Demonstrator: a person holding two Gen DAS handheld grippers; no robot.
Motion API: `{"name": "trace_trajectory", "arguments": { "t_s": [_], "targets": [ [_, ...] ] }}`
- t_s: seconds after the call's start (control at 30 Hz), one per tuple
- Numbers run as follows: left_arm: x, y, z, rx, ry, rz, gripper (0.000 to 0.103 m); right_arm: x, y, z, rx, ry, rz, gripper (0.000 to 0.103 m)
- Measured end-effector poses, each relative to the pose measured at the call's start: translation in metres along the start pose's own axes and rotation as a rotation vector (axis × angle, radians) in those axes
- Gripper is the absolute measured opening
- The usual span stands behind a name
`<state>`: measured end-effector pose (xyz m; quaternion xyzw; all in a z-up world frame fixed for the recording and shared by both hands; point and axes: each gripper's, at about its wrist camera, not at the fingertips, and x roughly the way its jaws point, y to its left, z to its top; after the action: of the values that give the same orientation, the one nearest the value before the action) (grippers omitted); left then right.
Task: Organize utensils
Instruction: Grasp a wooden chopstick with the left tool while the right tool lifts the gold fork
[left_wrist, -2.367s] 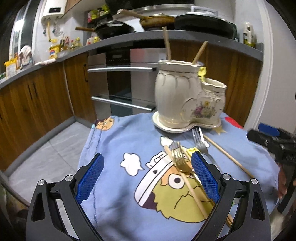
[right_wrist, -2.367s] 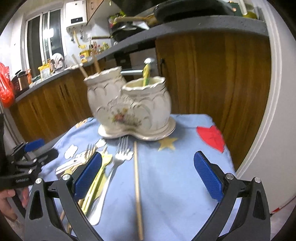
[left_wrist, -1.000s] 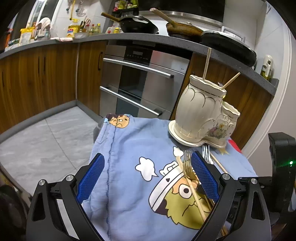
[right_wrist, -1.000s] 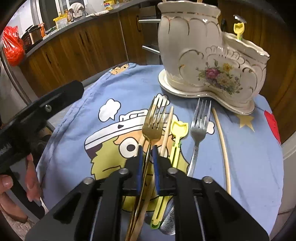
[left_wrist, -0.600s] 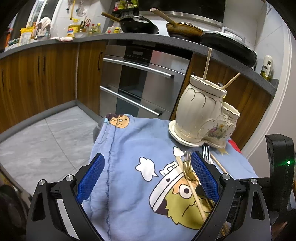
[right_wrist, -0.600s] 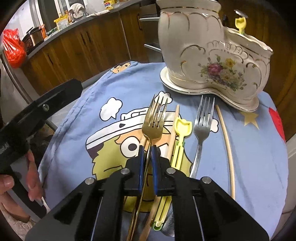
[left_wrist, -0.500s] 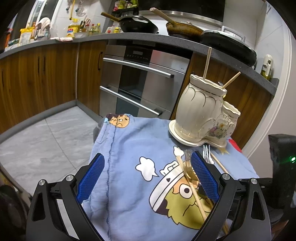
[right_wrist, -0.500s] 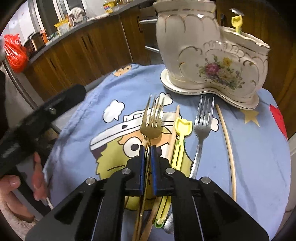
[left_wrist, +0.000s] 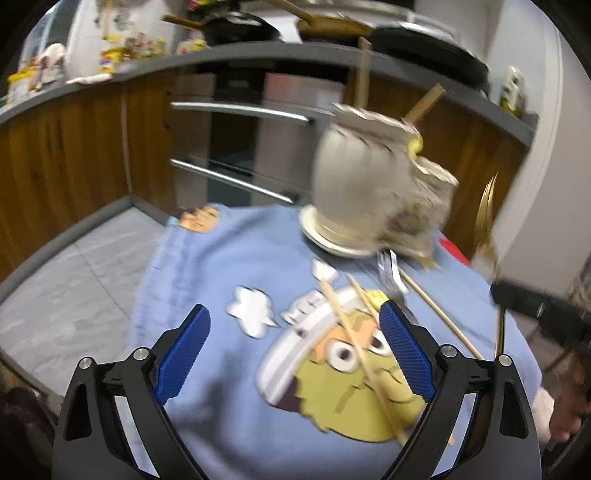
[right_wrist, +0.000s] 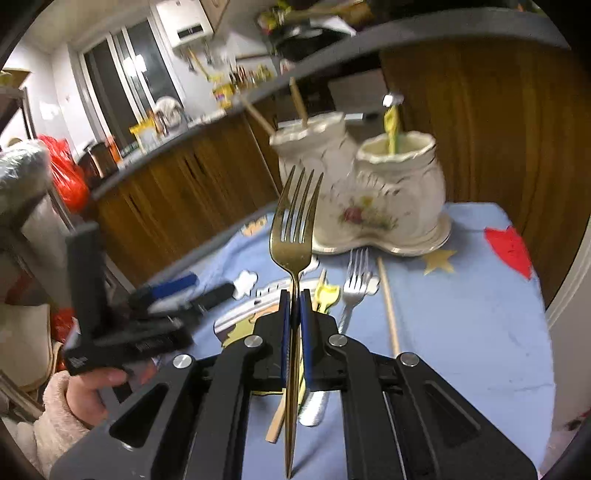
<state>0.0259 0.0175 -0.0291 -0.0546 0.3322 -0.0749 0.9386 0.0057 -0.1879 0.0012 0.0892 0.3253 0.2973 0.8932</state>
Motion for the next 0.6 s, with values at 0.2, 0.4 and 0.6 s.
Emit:
{"name": "trace_trajectory", "arguments": {
  "t_s": [0.2, 0.4, 0.6],
  "targets": [
    [0.025, -0.04, -0.011, 0.132, 0.146, -0.014, 0.055, -0.025, -0.004, 0.0, -0.04, -0.103, 0.007, 0.005],
    [0.042, -0.053, -0.016, 0.181, 0.233, 0.039, 0.036, -0.047, -0.007, 0.004, -0.099, -0.2, -0.019, 0.005],
    [0.057, -0.058, -0.002, 0.212, 0.285, 0.088, 0.018, -0.056, -0.012, 0.007, -0.102, -0.247, -0.014, 0.005]
  ]
}}
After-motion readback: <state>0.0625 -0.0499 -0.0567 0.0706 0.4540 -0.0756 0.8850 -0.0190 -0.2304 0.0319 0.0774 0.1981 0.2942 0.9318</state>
